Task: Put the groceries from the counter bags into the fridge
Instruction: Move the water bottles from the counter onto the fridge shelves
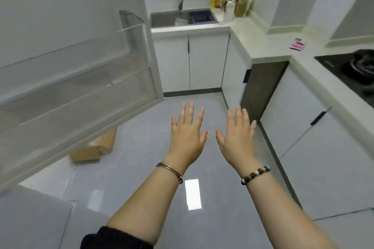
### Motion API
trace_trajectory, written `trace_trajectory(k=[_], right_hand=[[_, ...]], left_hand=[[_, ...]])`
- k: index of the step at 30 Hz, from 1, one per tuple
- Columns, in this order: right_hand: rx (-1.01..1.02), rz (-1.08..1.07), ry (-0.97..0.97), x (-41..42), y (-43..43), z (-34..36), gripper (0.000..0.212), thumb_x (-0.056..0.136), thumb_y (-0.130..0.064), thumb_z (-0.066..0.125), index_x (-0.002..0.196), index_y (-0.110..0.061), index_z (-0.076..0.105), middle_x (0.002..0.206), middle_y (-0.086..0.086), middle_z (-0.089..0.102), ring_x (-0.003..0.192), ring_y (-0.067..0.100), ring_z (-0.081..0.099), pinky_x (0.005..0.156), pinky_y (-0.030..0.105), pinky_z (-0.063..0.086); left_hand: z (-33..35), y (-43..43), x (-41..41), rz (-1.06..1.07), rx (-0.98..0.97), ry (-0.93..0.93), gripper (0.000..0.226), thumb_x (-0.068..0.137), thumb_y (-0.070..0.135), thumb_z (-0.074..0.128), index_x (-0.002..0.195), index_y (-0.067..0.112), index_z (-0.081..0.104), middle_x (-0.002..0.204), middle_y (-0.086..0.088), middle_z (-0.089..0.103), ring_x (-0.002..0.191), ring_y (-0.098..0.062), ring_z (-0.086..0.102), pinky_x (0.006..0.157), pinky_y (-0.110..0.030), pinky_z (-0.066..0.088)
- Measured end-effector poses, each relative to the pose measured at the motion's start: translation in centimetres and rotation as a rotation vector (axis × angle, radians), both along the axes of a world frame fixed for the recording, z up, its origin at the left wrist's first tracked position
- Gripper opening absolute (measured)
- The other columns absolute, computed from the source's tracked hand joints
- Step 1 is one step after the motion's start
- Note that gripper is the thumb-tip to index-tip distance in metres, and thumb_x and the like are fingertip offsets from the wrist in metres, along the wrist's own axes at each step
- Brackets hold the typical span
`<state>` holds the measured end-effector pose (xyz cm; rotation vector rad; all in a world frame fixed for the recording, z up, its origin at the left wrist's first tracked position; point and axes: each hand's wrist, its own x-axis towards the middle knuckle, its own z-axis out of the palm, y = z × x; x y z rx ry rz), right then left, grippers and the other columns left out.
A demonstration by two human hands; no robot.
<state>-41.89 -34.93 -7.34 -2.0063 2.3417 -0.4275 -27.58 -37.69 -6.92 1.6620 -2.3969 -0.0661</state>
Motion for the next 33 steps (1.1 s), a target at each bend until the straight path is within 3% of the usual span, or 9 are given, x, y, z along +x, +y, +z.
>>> trace_trajectory(k=[5,9,22,27,33], right_hand=[[0.008,-0.222,-0.013,-11.9,2.0,-0.1,0.067,0.097,-0.045,0.035,0.15,-0.012,0.011,0.158,0.012,0.001,0.146,0.028,-0.005,0.115,0.05,0.001],[0.029,-0.427,-0.039,-19.1,5.0,-0.7,0.066,0.098,-0.046,0.032,0.15,-0.014,0.008,0.158,0.011,-0.005,0.145,0.026,-0.01,0.115,0.049,-0.002],[0.017,-0.959,-0.084,-35.0,11.1,-1.4,0.064,0.097,-0.044,0.034,0.15,-0.014,0.012,0.159,0.01,-0.004,0.146,0.025,-0.009,0.116,0.05,0.0],[-0.045,-1.096,-0.064,-41.6,8.5,0.3,0.064,0.097,-0.041,0.038,0.149,-0.013,0.015,0.159,0.01,-0.001,0.146,0.024,-0.006,0.116,0.049,0.0],[-0.079,-1.198,-0.004,-47.9,6.3,2.6,0.065,0.096,-0.041,0.041,0.149,-0.014,0.016,0.159,0.01,0.0,0.146,0.024,-0.006,0.116,0.049,-0.001]], left_hand=[[-1.0,-1.2,-12.8,-0.169,0.031,-0.013,0.066,0.098,0.048,0.031,0.15,0.029,-0.005,0.158,-0.004,-0.015,0.143,-0.025,-0.02,0.114,-0.049,-0.006],[-1.5,-0.9,-20.8,-0.329,0.029,-0.052,0.068,0.097,0.051,0.03,0.15,0.029,-0.006,0.158,-0.005,-0.015,0.143,-0.027,-0.02,0.114,-0.052,-0.004],[-1.2,-0.1,-44.1,-0.864,0.019,0.012,0.069,0.096,0.052,0.027,0.149,0.03,-0.01,0.157,-0.006,-0.019,0.142,-0.029,-0.022,0.114,-0.054,-0.004],[0.6,-3.1,-52.0,-1.046,-0.028,0.08,0.067,0.098,0.046,0.033,0.15,0.027,-0.004,0.158,-0.006,-0.013,0.144,-0.028,-0.018,0.114,-0.053,-0.002],[1.7,-5.2,-60.3,-1.165,-0.035,0.204,0.067,0.094,0.043,0.043,0.151,0.023,0.013,0.158,-0.011,0.006,0.146,-0.033,0.0,0.112,-0.058,0.01]])
